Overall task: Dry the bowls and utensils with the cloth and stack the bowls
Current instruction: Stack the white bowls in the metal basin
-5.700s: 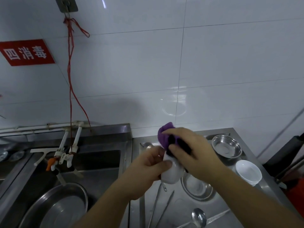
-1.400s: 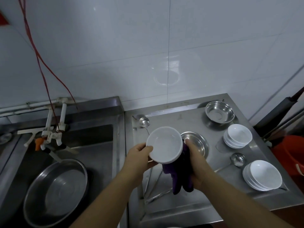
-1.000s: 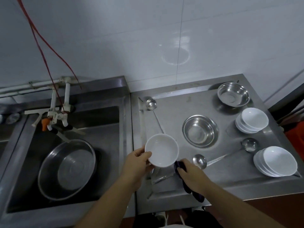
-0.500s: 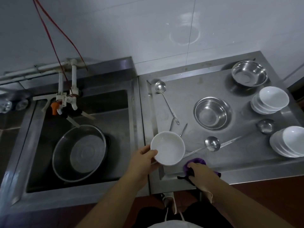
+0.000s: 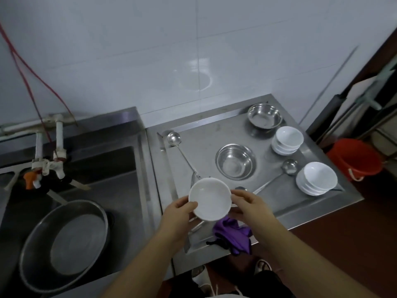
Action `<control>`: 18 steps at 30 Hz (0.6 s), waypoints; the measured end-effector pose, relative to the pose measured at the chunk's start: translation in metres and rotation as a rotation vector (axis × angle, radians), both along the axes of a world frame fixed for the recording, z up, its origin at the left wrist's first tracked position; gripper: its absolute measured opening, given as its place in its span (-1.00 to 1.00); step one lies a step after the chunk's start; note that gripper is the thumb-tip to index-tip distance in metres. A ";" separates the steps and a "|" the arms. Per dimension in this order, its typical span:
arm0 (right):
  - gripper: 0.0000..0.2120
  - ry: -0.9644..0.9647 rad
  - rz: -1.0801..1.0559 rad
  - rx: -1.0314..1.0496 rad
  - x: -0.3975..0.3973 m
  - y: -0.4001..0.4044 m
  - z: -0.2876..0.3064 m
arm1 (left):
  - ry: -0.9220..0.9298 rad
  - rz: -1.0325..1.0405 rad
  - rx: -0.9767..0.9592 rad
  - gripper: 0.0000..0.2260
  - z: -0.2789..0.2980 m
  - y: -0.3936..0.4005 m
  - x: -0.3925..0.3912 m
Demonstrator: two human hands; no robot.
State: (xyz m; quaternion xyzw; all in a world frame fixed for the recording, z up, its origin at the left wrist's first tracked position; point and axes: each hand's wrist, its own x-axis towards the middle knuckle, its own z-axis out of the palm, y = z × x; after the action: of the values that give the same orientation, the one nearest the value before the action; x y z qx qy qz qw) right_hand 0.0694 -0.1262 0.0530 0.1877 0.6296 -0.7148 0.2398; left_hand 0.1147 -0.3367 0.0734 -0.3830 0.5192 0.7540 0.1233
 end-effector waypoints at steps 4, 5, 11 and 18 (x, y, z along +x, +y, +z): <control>-0.83 0.030 -0.037 -0.026 0.002 0.038 0.011 | 0.031 -0.043 0.017 -0.76 0.008 0.037 -0.008; -0.83 0.040 -0.048 -0.026 0.003 0.050 0.015 | 0.041 -0.053 0.017 -0.76 0.011 0.048 -0.010; -0.82 0.056 -0.134 -0.013 -0.001 0.150 0.029 | 0.068 -0.085 0.034 -0.87 0.031 0.146 -0.023; -0.83 0.045 -0.241 0.024 -0.006 0.287 0.039 | 0.068 -0.173 0.061 -0.80 0.032 0.280 -0.045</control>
State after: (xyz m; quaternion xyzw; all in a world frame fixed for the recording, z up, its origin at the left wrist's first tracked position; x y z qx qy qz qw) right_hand 0.0638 0.1612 0.0919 0.2487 0.6164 -0.7347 0.1359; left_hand 0.0693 -0.0571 0.1052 -0.3070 0.5311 0.7686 0.1817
